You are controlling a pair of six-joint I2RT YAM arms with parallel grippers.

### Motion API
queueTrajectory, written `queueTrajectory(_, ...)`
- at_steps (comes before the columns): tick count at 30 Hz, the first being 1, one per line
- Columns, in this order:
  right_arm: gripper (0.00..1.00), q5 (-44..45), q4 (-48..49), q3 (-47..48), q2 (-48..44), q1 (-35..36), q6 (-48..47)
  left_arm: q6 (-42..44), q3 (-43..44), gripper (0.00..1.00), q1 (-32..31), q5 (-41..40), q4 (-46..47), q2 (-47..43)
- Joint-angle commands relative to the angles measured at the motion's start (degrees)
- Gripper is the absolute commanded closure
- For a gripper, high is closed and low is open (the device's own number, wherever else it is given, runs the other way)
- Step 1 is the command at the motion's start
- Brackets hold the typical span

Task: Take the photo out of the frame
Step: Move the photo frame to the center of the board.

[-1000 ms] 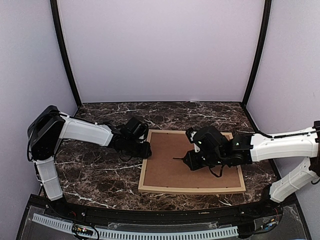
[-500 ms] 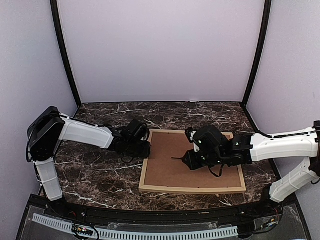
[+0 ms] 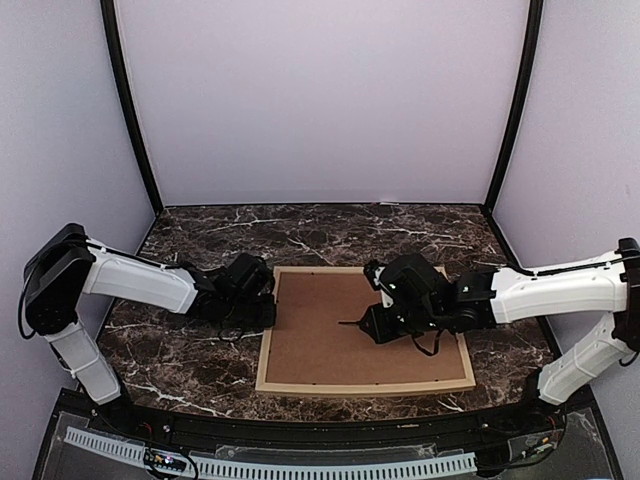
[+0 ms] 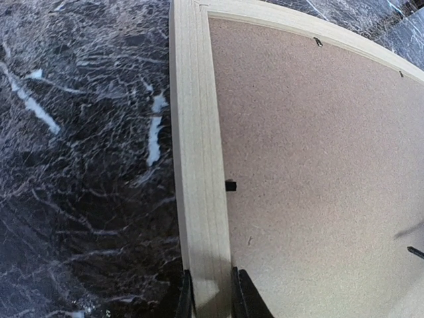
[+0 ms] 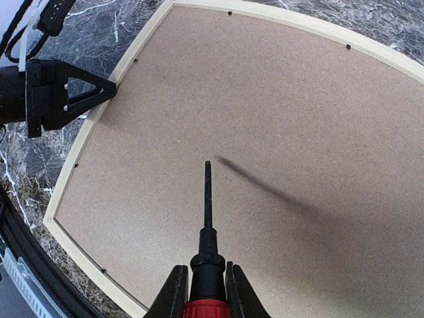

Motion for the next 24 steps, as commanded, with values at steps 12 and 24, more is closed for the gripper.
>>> queueTrajectory(12,1.0,-2.0,3.8,3.5,2.3,-0.2,0.4,-12.3,-14.7,0.9,0.1,3.0,-8.5,-6.1)
queueTrajectory(24,1.0,-1.9,3.7,2.5,1.4,0.0,1.2,-19.8,-15.6,0.9,-3.7,6.7,1.1,-5.8)
